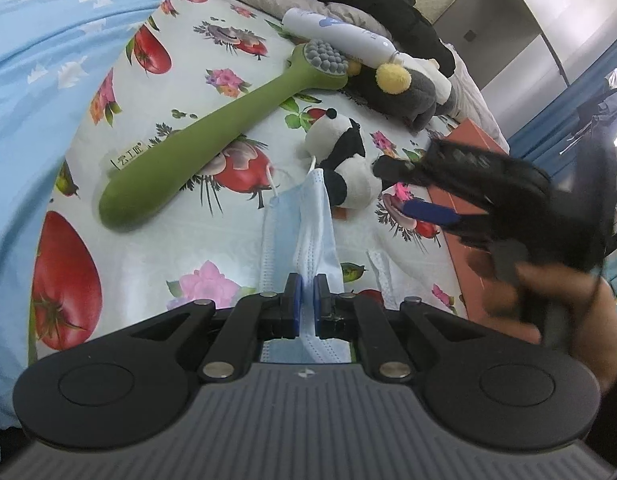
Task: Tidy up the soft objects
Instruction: 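Grasp the panda plush with the right gripper, then carry the panda plush and blue mask with both grippers over the pink box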
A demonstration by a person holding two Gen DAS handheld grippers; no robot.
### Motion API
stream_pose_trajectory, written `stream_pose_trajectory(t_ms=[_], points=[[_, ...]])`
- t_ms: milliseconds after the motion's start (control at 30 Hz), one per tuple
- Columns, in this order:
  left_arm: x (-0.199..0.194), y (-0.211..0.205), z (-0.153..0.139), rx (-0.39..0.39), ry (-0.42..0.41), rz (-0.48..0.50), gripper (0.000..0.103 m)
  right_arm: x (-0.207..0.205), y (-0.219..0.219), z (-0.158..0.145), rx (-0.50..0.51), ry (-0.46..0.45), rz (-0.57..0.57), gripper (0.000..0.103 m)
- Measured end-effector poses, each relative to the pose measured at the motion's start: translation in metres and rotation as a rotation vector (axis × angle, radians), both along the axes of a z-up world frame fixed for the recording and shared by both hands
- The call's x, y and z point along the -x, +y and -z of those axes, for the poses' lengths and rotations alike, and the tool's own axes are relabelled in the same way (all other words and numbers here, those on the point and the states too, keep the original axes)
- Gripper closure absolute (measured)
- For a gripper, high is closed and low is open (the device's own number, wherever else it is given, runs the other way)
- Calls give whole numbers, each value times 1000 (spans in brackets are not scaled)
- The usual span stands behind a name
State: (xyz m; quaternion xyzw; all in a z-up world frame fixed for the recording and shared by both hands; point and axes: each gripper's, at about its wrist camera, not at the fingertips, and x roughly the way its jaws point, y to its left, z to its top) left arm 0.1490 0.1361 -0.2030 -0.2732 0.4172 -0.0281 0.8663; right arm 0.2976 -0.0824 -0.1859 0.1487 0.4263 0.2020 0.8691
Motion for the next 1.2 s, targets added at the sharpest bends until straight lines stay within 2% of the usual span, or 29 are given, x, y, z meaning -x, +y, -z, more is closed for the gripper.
stream_pose_trajectory(t_ms=[100,300,433,467,600,867,1033,1200], points=[[-4,1,3,6,2,2,96,-15,1,13,-63,58,29,39],[-8,1,7,4,7,6,96,-24,3,26,-106,96,30,39],[-10,-1,8,-4,11,6,96,-27,5,31,-106,108,13,54],[-10,-1,8,-6,12,6,96,-26,5,29,-103,105,4,54],[-9,-3,4,-15,5,1,96,-20,9,20,-24,59,-37,59],[0,-11,-12,-61,-12,-5,96,13,1,-5,109,-43,-82,60],[10,-17,-27,-82,-24,-7,96,44,-13,-24,186,-106,-62,60],[24,-27,-43,-82,-34,-7,96,81,-34,-44,217,-144,-32,60]])
